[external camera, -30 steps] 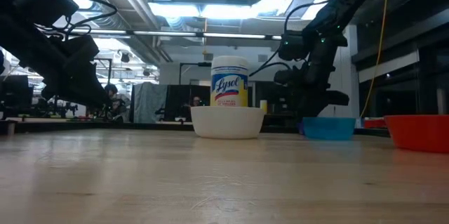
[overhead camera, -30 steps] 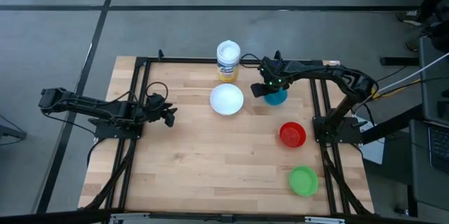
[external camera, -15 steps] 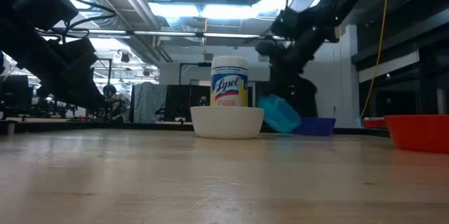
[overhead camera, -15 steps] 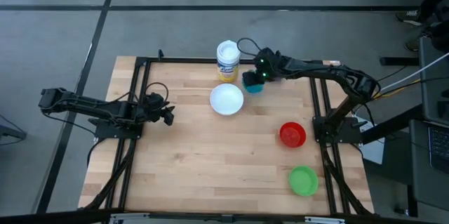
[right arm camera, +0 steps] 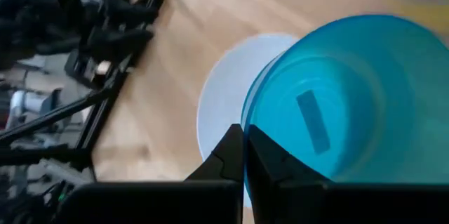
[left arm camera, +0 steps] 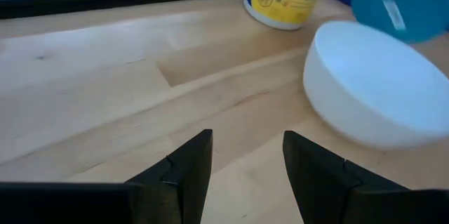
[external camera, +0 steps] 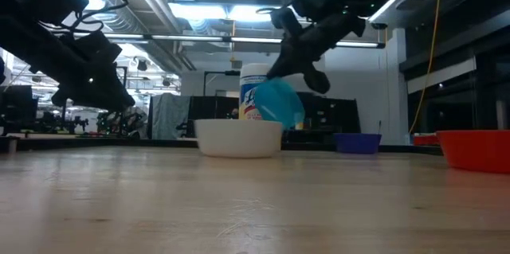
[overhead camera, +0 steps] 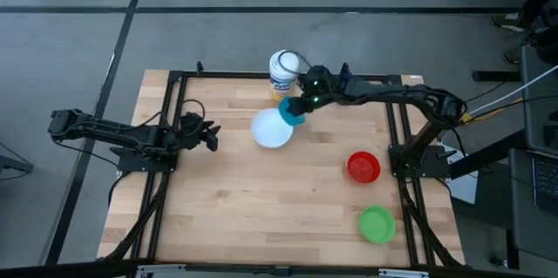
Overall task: Nest bowls inside each other
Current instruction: Stack the light blue bowl on the white bowl
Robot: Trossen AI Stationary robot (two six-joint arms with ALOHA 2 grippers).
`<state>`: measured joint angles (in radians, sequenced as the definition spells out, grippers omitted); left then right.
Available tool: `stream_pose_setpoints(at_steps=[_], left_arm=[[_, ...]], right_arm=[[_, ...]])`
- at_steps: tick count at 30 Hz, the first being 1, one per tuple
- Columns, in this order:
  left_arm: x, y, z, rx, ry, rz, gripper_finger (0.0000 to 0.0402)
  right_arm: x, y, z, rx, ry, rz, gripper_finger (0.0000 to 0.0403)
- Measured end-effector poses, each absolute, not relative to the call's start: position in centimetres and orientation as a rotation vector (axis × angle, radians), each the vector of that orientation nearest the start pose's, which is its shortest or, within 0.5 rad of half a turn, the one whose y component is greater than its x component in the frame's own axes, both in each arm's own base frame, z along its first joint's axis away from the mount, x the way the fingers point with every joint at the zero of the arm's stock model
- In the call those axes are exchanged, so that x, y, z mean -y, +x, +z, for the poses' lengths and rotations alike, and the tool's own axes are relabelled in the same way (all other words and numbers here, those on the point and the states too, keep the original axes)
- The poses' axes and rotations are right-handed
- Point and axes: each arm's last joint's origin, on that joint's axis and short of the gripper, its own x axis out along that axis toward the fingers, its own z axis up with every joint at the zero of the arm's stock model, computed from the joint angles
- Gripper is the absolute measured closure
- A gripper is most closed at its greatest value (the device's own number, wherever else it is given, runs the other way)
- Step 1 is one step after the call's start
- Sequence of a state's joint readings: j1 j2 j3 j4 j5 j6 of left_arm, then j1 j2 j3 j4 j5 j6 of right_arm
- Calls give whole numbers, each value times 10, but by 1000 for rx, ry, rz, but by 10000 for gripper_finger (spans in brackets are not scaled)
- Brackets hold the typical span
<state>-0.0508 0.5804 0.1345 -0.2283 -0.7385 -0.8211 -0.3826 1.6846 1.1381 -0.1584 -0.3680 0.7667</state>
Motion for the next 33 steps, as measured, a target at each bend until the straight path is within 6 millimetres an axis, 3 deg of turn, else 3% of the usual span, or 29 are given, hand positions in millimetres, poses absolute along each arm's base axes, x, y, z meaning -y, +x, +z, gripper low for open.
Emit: stream_pose_setpoints(at_steps=[4,7,11,15,20,23,33], left_arm=[[-13,117,141,-321,-505,864,231],[-13,117,141,-318,-510,864,231],[-13,117,141,-318,-515,863,231],[-13,117,141,-323,-504,861,231],[-13,117,141,-325,-496,861,231],[-13,117,141,-327,-488,861,231],[-13,117,141,-339,-497,842,231]], right_arm=[[121,353,217,-618,1014,-236,402],[122,356,220,-606,1017,-221,402],[131,361,240,-547,999,-187,402],[141,370,274,-443,961,-130,403],[135,377,291,-392,951,-86,403],[125,387,282,-411,975,-63,403],[81,441,215,-476,1143,99,403]])
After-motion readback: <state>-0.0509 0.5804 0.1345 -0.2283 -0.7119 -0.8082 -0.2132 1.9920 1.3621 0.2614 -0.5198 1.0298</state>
